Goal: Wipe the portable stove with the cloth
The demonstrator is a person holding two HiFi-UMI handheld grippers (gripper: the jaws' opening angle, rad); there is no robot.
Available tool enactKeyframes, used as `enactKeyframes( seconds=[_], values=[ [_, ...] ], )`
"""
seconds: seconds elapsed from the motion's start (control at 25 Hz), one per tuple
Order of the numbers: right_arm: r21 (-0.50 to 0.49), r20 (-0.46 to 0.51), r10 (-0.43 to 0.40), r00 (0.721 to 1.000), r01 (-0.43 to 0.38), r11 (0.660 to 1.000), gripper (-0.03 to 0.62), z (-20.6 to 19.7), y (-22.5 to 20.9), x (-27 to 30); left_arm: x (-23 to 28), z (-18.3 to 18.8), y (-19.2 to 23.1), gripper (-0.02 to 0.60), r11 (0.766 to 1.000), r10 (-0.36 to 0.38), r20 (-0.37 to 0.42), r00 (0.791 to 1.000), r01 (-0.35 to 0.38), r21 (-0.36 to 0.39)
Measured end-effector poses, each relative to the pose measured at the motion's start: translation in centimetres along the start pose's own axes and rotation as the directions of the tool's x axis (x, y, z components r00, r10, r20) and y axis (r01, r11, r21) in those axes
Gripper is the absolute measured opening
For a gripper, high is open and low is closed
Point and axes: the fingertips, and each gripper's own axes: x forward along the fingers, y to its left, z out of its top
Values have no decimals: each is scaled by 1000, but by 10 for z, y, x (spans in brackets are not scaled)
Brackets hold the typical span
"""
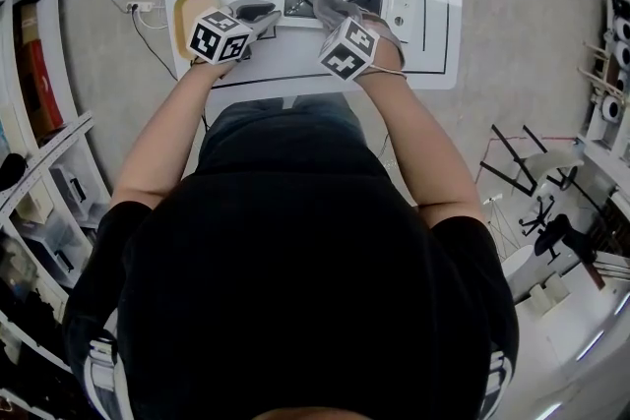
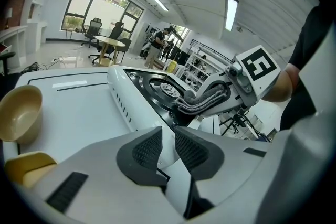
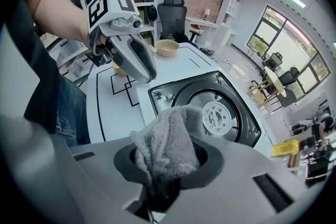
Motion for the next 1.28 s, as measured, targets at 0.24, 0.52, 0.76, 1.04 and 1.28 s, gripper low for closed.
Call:
enactKeyframes(
  seconds=[0.24,0.52,0.76,1.04,1.28],
  values=[
    [-24,32,14,999,-13,1000,109,23,4,10,-2,-3,1,87,1000,10,8,1000,-10,9],
    [-56,52,27,998,-24,998,109,52,-1,21,-3,-3,3,83,1000,8,9,1000,-8,17],
    [-85,70,16,997,-10,996,109,79,-18,30,-3,-2,7,69,1000,4,16,1000,-4,2],
    [-86,84,-3,996,10,996,109,97,-42,38,-3,-2,9,58,999,15,17,1000,-16,30],
    [-65,85,-25,996,31,997,109,104,-72,45,-2,0,12,48,1000,2,22,1000,-3,12]
  ],
)
